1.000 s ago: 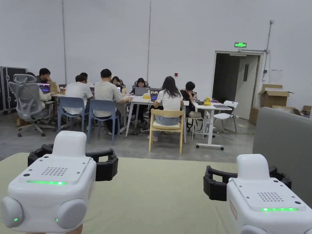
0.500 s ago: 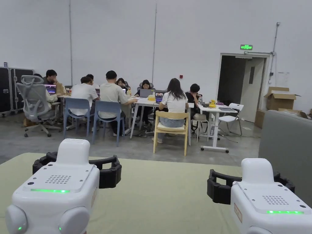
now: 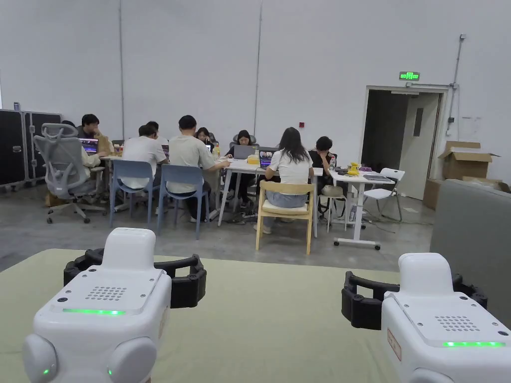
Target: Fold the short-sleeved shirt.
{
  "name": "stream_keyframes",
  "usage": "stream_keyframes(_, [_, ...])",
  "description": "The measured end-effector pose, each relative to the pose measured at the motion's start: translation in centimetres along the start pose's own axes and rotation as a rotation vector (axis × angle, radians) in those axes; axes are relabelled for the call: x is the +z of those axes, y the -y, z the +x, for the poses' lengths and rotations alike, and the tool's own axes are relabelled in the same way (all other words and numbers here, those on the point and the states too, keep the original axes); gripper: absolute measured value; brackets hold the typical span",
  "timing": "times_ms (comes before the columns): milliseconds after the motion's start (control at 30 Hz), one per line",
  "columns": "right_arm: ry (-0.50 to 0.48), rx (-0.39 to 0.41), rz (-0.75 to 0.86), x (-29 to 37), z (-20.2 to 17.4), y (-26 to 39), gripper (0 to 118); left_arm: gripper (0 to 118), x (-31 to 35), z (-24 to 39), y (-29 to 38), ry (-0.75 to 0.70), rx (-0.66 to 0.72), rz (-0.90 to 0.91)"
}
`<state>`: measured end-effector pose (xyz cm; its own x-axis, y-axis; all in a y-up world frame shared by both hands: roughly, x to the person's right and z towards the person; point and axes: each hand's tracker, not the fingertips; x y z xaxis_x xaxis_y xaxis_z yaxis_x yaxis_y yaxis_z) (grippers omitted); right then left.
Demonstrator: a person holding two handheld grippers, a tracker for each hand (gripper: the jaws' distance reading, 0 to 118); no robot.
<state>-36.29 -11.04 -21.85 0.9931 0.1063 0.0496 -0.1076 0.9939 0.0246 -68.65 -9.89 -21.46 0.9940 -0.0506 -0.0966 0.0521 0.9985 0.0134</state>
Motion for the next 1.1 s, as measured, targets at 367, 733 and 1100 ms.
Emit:
stream_keyframes(367, [0.013,-0.031,0.001,-0.2,0.6,0.1,118,118,-0.3,0.4,-0.6,0.004,-0.009,0.014])
stream_keyframes(733, [0.017,-0.016,-0.004,-0.1,0.3,0.7,118,118,-0.1,1.1,-0.2,0.027,-0.021,0.007])
stream_keyframes(1100, [0.01,-0.003,-0.015,-0.3,-0.1,1.0,118,118,0.1,1.0,0.1,0.014,-0.022,0.004])
